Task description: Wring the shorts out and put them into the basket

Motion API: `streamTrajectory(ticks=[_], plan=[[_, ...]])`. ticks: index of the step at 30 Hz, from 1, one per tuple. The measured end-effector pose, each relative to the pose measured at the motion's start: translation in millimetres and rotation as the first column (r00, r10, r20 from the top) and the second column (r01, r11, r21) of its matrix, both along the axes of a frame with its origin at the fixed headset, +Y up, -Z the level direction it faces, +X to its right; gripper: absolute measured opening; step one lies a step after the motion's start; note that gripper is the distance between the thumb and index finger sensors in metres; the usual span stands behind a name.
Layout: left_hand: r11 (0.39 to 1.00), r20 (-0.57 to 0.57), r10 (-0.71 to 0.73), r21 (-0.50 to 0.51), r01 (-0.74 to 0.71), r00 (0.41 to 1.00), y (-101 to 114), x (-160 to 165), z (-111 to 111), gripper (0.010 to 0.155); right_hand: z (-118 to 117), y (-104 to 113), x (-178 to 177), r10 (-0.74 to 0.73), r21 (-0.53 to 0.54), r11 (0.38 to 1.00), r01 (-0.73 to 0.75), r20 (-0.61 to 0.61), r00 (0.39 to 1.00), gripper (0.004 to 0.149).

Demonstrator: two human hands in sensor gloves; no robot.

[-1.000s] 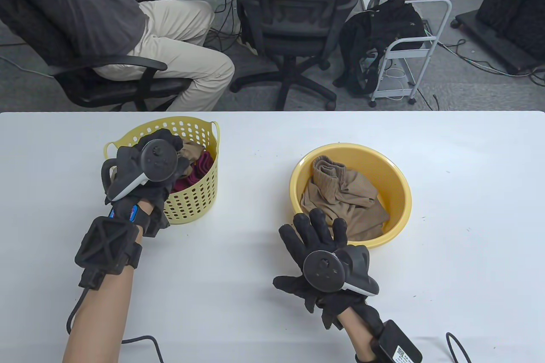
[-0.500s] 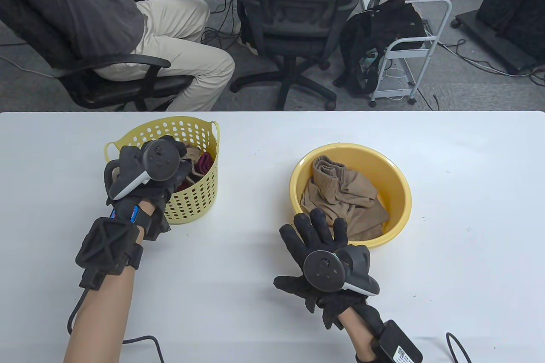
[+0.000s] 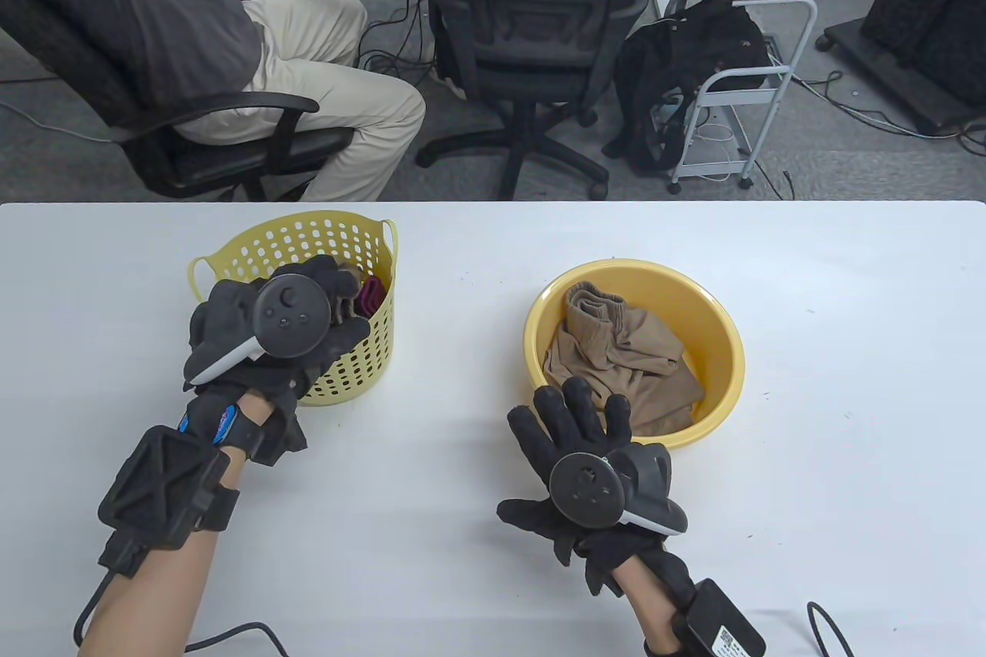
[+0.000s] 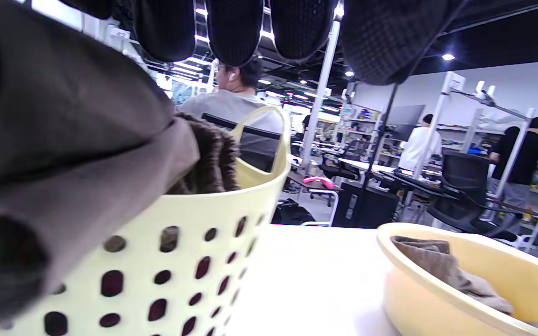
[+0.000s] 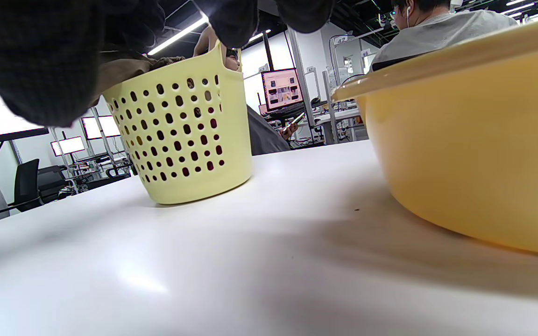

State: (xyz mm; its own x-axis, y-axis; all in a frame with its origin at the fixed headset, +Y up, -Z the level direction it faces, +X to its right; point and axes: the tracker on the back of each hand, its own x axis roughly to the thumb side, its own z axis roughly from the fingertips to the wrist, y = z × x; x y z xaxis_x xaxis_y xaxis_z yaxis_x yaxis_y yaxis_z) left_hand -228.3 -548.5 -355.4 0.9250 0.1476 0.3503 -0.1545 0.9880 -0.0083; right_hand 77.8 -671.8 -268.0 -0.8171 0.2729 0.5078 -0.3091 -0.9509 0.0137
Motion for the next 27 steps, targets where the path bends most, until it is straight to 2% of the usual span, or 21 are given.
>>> streamTrajectory(ticks=[5, 10, 17, 27], plan=[[1.0, 0.085, 0.009, 0.023, -0.011, 0.996, -1.1, 19.0, 23.3, 0.066, 0.2, 0.4, 0.1, 0.004, 0.002, 1.0, -0.004, -0.001, 1.0, 0.1], [0.999, 0.16, 0.022, 0.037, -0.028, 0.987, -12.4, 37.8, 43.7, 0.071, 0.5, 0.4, 0.0, 0.006, 0.001, 1.0, -0.006, -0.004, 1.0, 0.101], [0.997, 0.22, 0.06, 0.033, -0.069, 0.974, -40.9, 54.8, 62.3, 0.078, 0.8, 0.5, 0.5, 0.009, -0.005, 1.0, -0.009, -0.003, 1.0, 0.101], [0.993, 0.217, 0.103, 0.04, -0.115, 0.971, -88.5, 62.9, 74.3, 0.086, 1.3, 0.3, 0.4, 0.014, -0.006, 1.0, -0.014, -0.005, 1.0, 0.102]])
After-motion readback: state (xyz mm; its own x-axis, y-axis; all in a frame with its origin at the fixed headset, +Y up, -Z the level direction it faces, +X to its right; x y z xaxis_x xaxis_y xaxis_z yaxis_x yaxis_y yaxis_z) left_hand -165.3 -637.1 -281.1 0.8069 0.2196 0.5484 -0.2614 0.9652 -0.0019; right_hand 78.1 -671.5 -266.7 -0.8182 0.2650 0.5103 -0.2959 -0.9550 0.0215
